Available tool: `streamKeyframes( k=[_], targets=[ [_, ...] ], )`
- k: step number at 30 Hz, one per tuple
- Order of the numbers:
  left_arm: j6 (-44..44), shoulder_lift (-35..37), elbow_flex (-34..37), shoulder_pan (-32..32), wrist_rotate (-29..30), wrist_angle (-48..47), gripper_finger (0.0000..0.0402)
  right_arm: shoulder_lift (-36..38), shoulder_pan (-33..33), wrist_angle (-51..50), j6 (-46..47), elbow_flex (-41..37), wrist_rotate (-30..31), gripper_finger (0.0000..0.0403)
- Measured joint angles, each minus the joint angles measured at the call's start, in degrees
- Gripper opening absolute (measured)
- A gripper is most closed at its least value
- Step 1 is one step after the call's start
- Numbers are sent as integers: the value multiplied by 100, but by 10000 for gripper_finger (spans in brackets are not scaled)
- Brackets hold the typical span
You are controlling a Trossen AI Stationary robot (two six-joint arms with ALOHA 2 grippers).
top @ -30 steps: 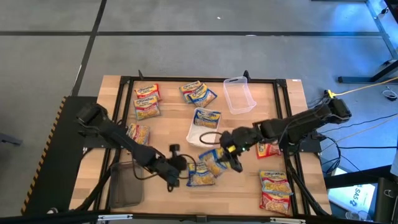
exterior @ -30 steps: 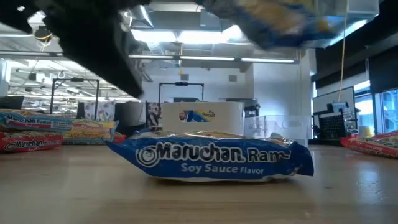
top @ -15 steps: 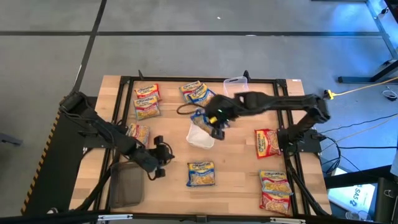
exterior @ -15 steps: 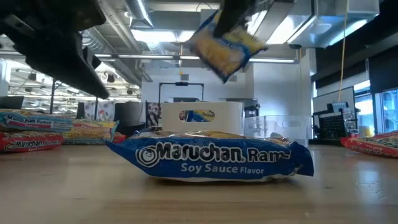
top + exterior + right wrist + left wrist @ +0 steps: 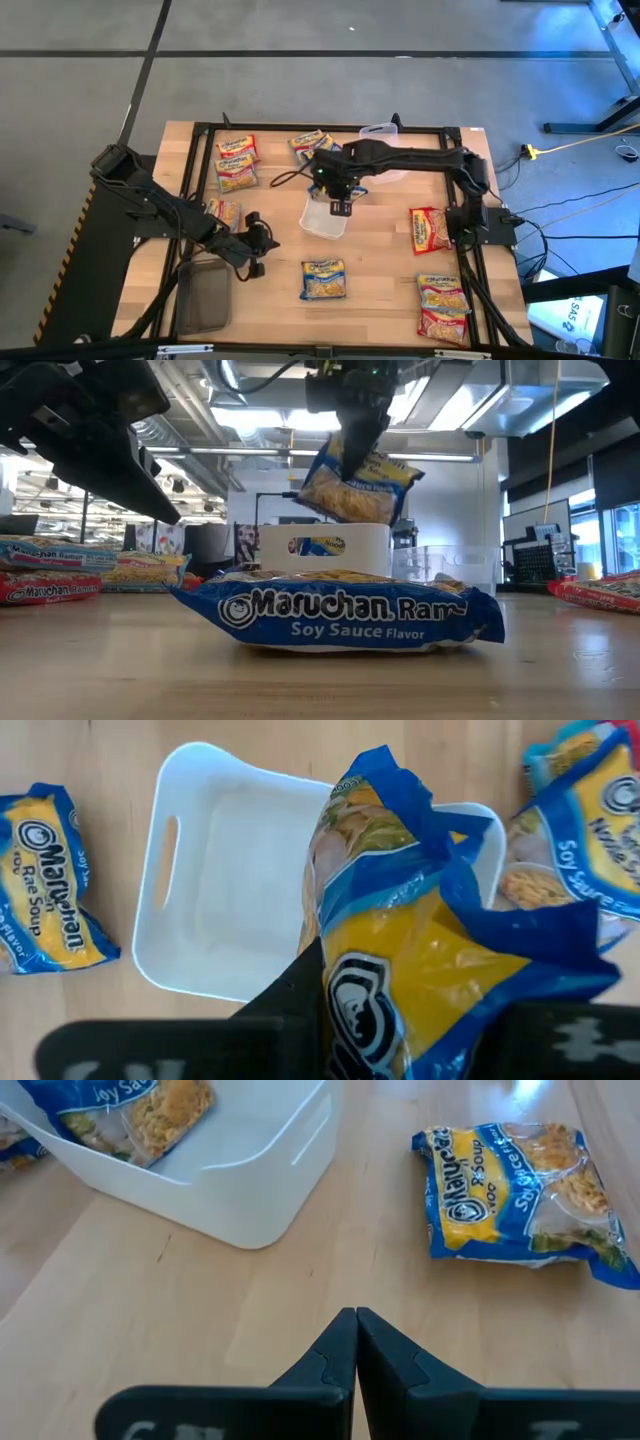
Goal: Sort Maruchan noodles
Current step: Put the blue noodle pack in the white bin
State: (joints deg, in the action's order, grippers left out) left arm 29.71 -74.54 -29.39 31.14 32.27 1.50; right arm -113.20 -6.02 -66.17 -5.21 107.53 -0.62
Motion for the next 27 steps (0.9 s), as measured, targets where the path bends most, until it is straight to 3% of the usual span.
streamKeyframes(
  k=[27],
  targets=[
    [-32, 0, -2, 0, 9, 74, 4, -1036, 0, -138, -4, 2, -44, 69]
  ],
)
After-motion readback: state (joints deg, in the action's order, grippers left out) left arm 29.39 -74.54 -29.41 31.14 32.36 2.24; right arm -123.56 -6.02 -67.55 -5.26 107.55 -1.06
